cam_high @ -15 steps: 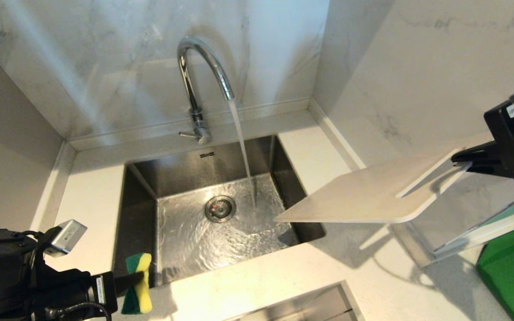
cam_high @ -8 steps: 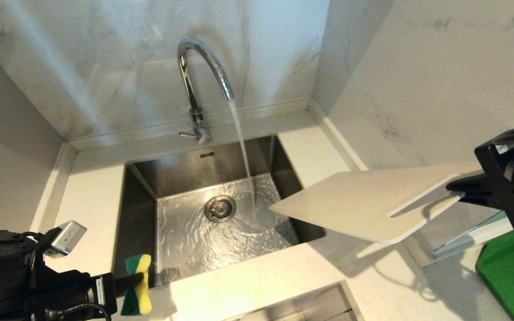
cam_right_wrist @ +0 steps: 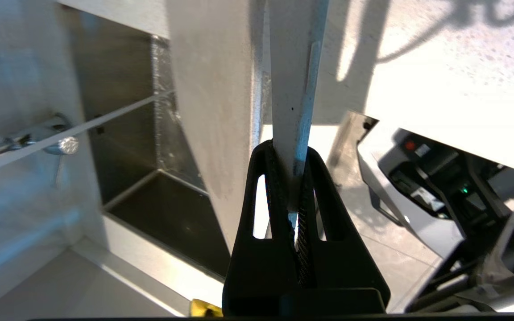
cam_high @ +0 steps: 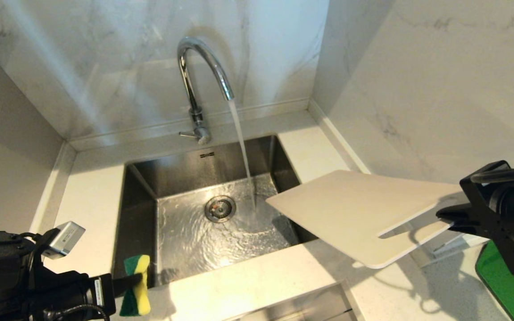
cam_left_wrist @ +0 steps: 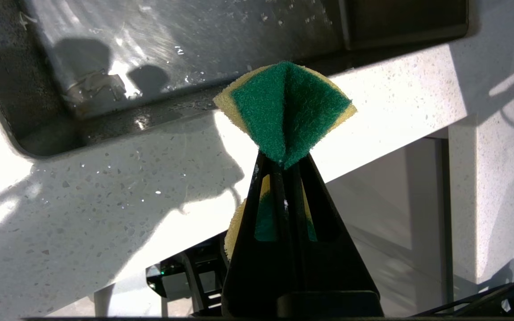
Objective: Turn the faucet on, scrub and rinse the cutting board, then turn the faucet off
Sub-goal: Put down the cutting board
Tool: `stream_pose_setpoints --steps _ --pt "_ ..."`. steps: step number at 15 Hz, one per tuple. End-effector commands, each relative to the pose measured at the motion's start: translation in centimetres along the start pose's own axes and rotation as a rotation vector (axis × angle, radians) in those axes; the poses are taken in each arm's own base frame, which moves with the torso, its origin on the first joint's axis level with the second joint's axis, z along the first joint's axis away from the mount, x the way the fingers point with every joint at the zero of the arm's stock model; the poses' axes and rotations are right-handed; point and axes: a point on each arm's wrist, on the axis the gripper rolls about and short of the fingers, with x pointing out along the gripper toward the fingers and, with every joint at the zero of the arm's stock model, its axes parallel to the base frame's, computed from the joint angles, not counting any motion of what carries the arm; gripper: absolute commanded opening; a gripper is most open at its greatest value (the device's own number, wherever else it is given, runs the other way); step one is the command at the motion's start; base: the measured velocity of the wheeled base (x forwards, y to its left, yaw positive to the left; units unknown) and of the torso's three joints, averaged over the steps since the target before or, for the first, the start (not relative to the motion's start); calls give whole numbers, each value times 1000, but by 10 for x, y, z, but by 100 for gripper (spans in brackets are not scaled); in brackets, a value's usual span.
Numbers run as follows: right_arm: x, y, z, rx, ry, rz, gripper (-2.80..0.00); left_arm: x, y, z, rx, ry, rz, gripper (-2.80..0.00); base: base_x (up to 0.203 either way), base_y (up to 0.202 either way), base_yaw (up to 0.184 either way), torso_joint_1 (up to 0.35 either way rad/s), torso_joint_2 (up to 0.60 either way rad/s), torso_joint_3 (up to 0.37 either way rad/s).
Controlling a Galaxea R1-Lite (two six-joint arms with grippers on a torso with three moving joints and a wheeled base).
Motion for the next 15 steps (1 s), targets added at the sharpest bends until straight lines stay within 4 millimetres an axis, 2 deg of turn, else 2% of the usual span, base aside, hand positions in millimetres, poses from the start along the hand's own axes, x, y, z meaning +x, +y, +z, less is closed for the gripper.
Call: stream_pose_setpoints --steps 1,15 --pt "9 -6 -3 1 16 -46 -280 0 0 0 -2 -1 1 -280 0 0 0 0 0 0" --pt "66 -35 -13 28 97 -101 -280 -1 1 -1 -3 -1 3 -280 0 0 0 0 0 0"
